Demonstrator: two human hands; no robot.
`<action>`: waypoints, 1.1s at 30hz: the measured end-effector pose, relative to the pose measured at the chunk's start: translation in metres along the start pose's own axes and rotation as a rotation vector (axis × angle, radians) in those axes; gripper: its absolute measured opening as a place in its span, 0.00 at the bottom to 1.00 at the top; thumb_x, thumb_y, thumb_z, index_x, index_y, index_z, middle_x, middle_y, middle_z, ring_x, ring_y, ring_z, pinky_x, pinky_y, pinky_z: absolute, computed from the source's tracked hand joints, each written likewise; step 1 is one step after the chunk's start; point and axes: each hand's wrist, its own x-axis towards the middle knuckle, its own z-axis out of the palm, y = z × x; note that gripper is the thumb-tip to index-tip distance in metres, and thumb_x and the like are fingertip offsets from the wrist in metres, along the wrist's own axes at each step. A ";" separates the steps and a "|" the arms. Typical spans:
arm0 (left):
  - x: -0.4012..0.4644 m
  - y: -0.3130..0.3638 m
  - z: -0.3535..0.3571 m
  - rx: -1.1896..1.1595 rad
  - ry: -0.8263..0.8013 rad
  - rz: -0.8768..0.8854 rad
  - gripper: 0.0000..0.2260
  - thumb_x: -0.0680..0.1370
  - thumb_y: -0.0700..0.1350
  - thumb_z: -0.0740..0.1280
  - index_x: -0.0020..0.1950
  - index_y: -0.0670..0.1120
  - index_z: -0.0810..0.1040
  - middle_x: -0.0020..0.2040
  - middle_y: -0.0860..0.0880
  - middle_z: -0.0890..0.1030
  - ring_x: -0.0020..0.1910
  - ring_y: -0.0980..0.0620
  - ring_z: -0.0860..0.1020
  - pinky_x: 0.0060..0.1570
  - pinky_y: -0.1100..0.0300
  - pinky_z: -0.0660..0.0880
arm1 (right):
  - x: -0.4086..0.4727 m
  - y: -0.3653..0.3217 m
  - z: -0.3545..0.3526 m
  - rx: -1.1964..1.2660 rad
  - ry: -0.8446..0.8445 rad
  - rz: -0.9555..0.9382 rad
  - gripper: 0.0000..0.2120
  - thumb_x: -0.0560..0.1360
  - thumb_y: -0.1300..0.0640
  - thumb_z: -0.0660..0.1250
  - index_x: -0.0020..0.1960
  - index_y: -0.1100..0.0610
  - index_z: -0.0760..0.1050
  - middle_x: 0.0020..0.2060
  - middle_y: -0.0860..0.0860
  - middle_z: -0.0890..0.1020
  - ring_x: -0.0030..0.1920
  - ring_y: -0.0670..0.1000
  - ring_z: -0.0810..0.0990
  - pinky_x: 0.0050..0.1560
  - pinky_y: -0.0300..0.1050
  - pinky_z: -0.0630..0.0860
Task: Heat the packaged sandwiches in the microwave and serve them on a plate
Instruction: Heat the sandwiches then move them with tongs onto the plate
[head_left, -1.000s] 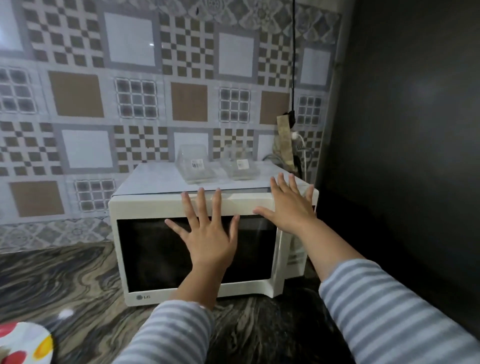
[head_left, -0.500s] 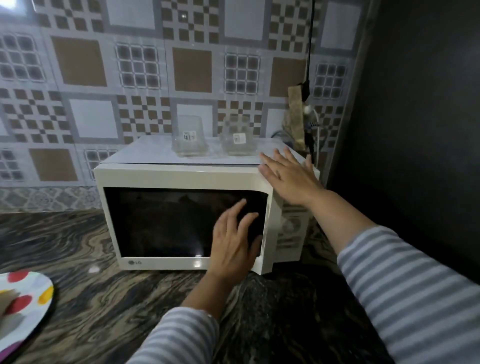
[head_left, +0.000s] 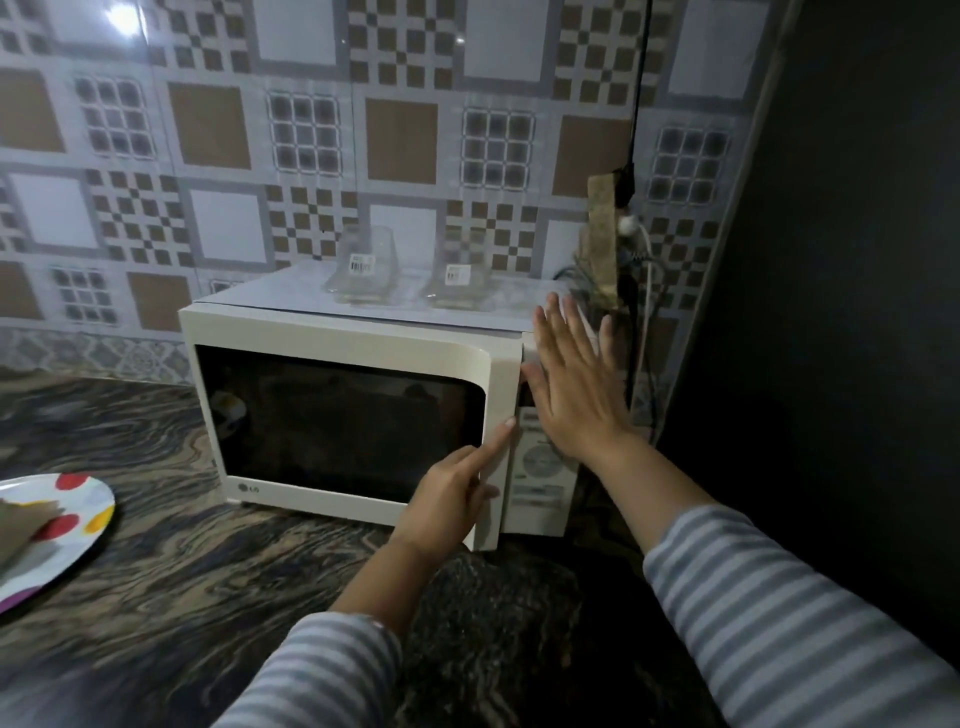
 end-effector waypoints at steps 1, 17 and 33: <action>-0.001 0.000 0.004 0.018 0.008 -0.003 0.44 0.75 0.33 0.68 0.73 0.72 0.51 0.44 0.51 0.74 0.39 0.55 0.73 0.45 0.63 0.74 | -0.001 -0.001 0.005 -0.007 0.045 0.010 0.34 0.79 0.41 0.29 0.77 0.59 0.45 0.78 0.55 0.48 0.77 0.53 0.43 0.75 0.60 0.40; 0.006 -0.008 0.008 0.036 0.015 0.002 0.44 0.75 0.33 0.68 0.73 0.71 0.51 0.59 0.49 0.80 0.43 0.57 0.80 0.48 0.58 0.78 | -0.030 0.009 0.064 -0.252 0.248 -0.025 0.31 0.81 0.45 0.47 0.78 0.58 0.42 0.77 0.58 0.46 0.76 0.57 0.34 0.72 0.63 0.36; 0.011 -0.016 0.010 -0.037 0.041 0.001 0.44 0.74 0.29 0.65 0.71 0.73 0.55 0.58 0.54 0.80 0.42 0.68 0.80 0.47 0.65 0.79 | -0.027 0.015 0.070 -0.292 0.301 -0.117 0.30 0.82 0.46 0.49 0.77 0.62 0.46 0.75 0.61 0.49 0.76 0.61 0.49 0.74 0.62 0.45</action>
